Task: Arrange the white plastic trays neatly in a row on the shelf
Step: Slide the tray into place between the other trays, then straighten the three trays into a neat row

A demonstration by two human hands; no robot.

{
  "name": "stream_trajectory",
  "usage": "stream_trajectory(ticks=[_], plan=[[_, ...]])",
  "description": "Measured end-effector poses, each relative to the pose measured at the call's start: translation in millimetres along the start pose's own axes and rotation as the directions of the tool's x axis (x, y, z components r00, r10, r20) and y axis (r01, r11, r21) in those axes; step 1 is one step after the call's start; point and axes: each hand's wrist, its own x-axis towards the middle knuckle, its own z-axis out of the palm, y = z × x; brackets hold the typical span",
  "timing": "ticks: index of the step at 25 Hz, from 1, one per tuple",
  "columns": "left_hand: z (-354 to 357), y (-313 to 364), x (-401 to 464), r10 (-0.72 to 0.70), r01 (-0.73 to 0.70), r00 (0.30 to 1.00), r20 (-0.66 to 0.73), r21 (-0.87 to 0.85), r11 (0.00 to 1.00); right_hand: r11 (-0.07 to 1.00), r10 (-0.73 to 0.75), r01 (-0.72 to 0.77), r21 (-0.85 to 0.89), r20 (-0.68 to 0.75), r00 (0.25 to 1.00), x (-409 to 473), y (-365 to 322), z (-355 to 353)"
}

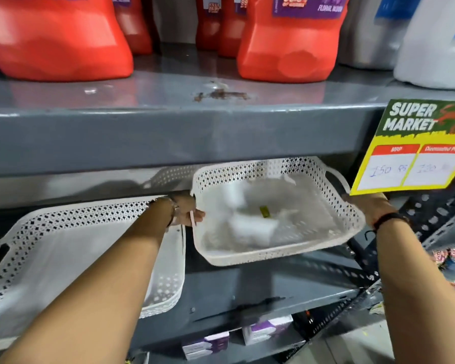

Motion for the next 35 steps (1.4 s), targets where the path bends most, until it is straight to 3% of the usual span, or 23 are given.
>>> stream_trajectory(ticks=[2, 4, 8, 14, 16, 18, 19, 21, 22, 24, 25, 27, 30, 32, 35], plan=[[2, -5, -8, -0.06, 0.06, 0.998, 0.009, 0.039, 0.997, 0.968, -0.056, 0.018, -0.252, -0.147, 0.987, -3, 6, 4], [1, -9, -11, -0.107, 0.106, 0.994, 0.007, 0.103, 0.989, 0.921, -0.004, -0.049, -0.386, -0.136, 0.991, -3, 17, 10], [-3, -10, -6, -0.157, 0.151, 0.988, -0.007, 0.325, 0.933, 0.93, 0.049, -0.089, -0.356, -0.121, 0.991, -1, 44, 25], [4, -8, -10, -0.108, 0.156, 0.987, -0.116, 0.607, 0.779, 0.949, 0.066, -0.104, -0.298, -0.136, 0.989, -5, 60, 34], [4, -7, -15, -0.064, 0.153, 0.985, -0.158, 0.655, 0.74, 0.929, 0.017, -0.088, -0.36, -0.196, 0.98, -9, 55, 38], [-1, -9, -14, 0.012, 0.091, 0.986, -0.166, 0.599, 0.796, 0.915, -0.137, 0.014, -0.403, -0.278, 0.951, -22, 36, 54], [-8, -11, -14, 0.051, 0.051, 0.983, -0.177, 0.531, 0.846, 0.912, -0.236, 0.122, -0.391, -0.258, 0.937, -32, 20, 71], [-31, -20, -20, 0.176, -0.034, 0.944, -0.278, 0.451, 0.892, 0.903, -0.369, 0.335, -0.27, -0.084, 0.926, -58, -16, 116], [-47, -28, -25, 0.282, -0.047, 0.886, -0.367, 0.534, 0.844, 0.901, -0.394, 0.392, -0.189, 0.027, 0.919, -73, -31, 139], [-86, -54, -39, 0.471, 0.021, 0.679, -0.563, 0.657, 0.754, 0.905, -0.384, 0.417, -0.09, 0.254, 0.888, -102, -50, 183], [-110, -73, -48, 0.497, 0.09, 0.593, -0.634, 0.665, 0.741, 0.911, -0.352, 0.404, -0.084, 0.352, 0.867, -114, -57, 204], [-146, -108, -61, 0.476, 0.224, 0.516, -0.712, 0.649, 0.727, 0.916, -0.282, 0.378, -0.134, 0.454, 0.845, -129, -57, 228], [-197, -157, -78, 0.335, 0.349, 0.503, -0.797, 0.542, 0.765, 0.911, -0.277, 0.379, -0.163, 0.439, 0.855, -148, -61, 257], [-217, -182, -84, 0.211, 0.423, 0.565, -0.798, 0.499, 0.756, 0.918, -0.281, 0.36, -0.166, 0.367, 0.887, -154, -63, 265], [-230, -199, -86, 0.166, 0.381, 0.628, -0.76, 0.486, 0.786, 0.882, -0.317, 0.397, -0.254, 0.304, 0.898, -161, -67, 273]])
